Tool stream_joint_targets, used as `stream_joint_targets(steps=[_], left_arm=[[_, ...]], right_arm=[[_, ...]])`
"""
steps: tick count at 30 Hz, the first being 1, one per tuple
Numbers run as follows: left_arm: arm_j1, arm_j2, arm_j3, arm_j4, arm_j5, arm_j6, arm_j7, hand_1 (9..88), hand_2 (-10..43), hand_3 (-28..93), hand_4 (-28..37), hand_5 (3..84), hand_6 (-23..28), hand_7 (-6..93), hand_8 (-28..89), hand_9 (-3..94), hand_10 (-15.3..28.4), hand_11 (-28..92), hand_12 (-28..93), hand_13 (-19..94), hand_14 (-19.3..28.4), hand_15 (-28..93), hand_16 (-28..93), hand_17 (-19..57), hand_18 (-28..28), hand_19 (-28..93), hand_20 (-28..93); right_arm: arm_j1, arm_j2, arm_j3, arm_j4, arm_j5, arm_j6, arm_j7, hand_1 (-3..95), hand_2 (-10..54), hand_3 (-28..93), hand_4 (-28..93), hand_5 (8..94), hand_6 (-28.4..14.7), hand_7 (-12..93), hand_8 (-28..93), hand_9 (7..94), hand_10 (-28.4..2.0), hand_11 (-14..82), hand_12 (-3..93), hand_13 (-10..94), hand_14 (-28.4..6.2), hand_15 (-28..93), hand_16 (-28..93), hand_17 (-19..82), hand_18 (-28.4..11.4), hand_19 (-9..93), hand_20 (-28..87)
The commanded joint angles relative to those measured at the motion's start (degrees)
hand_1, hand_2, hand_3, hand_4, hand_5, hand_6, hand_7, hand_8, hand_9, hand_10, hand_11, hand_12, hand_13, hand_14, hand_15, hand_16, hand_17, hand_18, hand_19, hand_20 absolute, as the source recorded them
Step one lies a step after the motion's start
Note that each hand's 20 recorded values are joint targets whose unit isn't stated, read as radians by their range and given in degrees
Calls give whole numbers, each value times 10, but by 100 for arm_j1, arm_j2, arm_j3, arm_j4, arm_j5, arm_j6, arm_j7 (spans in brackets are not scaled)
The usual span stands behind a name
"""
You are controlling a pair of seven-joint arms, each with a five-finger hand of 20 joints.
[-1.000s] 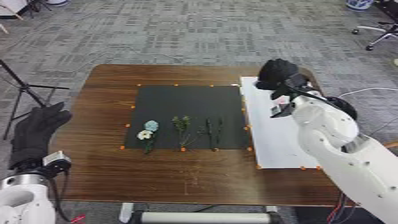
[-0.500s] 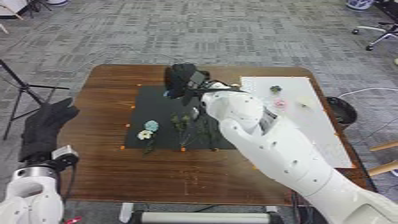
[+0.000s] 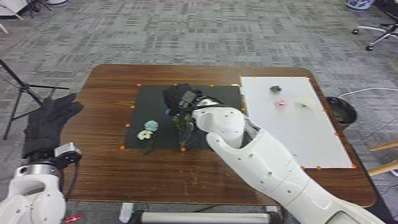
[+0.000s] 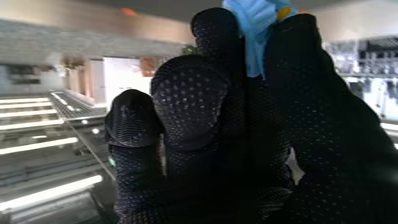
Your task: Arrange flowers
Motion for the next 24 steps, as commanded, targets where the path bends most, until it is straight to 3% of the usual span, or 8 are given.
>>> stream_joint_targets(steps=[1,7,11,14,16,24], left_arm=[[159,-136,-136,-78,-26,-266,55,174,153,676,-283,528,23,168,-67,506,154,258,162,399,187,232,20,67,126,116,179],[247,-233,-278,-59,-8,-494,78,174,149,676,-283,528,24,167,-67,506,154,257,162,398,187,232,20,67,126,116,179],[256,-248,-310,-67,4,-551,34,170,138,681,-283,526,24,166,-67,505,154,257,162,398,187,232,20,66,126,115,178],[189,-200,-222,-61,9,-479,-6,170,130,681,-283,524,26,166,-67,504,154,257,163,397,188,232,21,66,126,115,179],[112,-146,-125,-58,19,-404,-50,173,127,679,-283,523,27,165,-66,503,154,256,163,397,188,232,21,65,127,115,178],[-37,-40,71,-53,34,-186,-118,175,121,678,-283,520,28,162,-65,501,153,255,163,396,189,231,21,64,127,114,177]], right_arm=[[-37,-133,162,187,-224,8,-68,582,-68,543,-171,785,27,183,52,828,-104,115,271,813,-54,608,329,460,-198,884,533],[-33,-92,140,130,-133,-68,2,576,-66,545,-164,783,29,178,52,824,-103,113,265,813,-54,608,328,460,-198,885,533],[-13,-50,120,30,9,-224,29,521,-78,559,-135,726,10,160,57,751,-120,155,199,801,-58,612,324,452,-199,884,533],[19,-50,144,-27,48,-421,31,459,-86,608,-136,675,2,147,25,714,-131,154,184,796,-62,613,319,448,-202,885,535],[44,-30,141,-56,83,-468,33,412,-94,640,-131,646,3,146,-69,677,-133,136,178,789,-68,609,313,438,-205,878,535],[212,137,117,-253,378,-469,139,363,-95,631,-121,569,-12,118,-76,573,-145,83,166,780,-73,599,302,429,-212,871,534]])
